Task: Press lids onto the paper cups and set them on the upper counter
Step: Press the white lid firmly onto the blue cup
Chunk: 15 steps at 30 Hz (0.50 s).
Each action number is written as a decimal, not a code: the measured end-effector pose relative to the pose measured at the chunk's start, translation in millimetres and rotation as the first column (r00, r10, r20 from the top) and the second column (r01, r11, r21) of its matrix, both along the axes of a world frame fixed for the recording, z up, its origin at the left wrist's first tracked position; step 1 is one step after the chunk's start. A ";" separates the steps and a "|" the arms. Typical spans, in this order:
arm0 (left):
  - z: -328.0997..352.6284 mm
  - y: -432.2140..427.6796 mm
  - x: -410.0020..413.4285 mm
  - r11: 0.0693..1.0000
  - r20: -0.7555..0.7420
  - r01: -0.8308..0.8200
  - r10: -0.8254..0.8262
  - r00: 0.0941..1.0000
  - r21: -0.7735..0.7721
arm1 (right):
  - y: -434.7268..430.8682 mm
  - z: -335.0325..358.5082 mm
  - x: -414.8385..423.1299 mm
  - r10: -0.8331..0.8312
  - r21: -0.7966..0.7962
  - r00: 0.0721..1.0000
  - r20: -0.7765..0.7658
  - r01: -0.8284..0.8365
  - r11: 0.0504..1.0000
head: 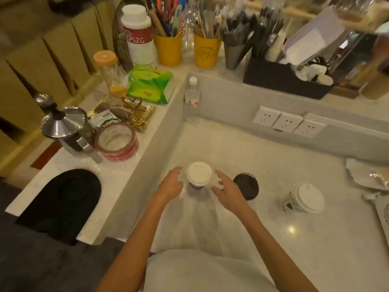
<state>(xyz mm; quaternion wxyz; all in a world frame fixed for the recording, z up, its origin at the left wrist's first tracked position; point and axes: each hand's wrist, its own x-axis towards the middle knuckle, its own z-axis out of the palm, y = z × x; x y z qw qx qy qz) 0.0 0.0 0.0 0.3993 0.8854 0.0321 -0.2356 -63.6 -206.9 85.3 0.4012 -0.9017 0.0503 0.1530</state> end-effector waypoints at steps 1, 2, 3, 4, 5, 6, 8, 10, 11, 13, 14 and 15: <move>-4.6 -1.7 5.0 1.000 0.016 0.006 -0.006 1.000 -0.013 | 4.1 -2.5 5.9 0.004 0.034 1.000 0.006 -0.005 0.999; -1.1 -3.3 7.0 0.999 0.019 0.038 -0.037 0.999 -0.037 | 9.4 1.5 8.8 0.030 0.049 0.999 -0.012 -0.030 0.998; -1.9 -6.5 8.9 0.994 0.018 0.075 -0.074 0.997 -0.081 | 13.0 -1.1 12.1 0.051 0.069 0.999 0.001 -0.051 0.996; -0.7 -9.6 9.0 0.983 0.019 0.112 -0.111 0.994 -0.145 | 17.7 -1.9 14.3 0.074 0.074 0.997 0.004 -0.074 0.995; 1.7 -13.2 8.3 0.970 0.016 0.135 -0.135 0.991 -0.201 | 19.3 -10.7 16.6 0.073 0.101 0.997 0.007 -0.074 0.992; 8.5 -14.6 4.2 0.961 -0.005 0.131 -0.136 0.991 -0.245 | 18.3 -22.0 17.6 0.057 0.121 0.998 -0.013 -0.055 0.991; 18.9 -15.8 -0.2 0.946 0.003 0.106 -0.111 0.994 -0.305 | 15.0 -33.6 21.2 0.040 0.176 0.999 -0.021 -0.035 0.984; 29.0 -17.4 -1.4 0.939 0.057 0.085 -0.070 0.996 -0.333 | 18.9 -13.9 20.9 -0.049 0.209 0.999 -0.018 0.051 0.977; 38.4 -19.3 -3.5 0.933 0.084 0.099 -0.074 0.994 -0.347 | 18.7 -3.4 20.4 -0.095 0.244 0.995 -0.015 0.096 0.965; 64.5 -23.0 -11.6 0.919 0.110 0.101 -0.063 0.992 -0.381 | 12.8 13.9 16.3 -0.169 0.354 0.986 -0.007 0.160 0.921; 77.9 -24.1 -17.4 0.906 0.095 0.077 -0.041 0.995 -0.417 | 9.6 24.6 13.2 -0.198 0.396 0.980 -0.001 0.182 0.900; 89.5 -24.8 -22.5 0.869 0.075 0.046 -0.010 0.997 -0.492 | 6.0 35.8 9.3 -0.219 0.437 0.976 0.005 0.195 0.878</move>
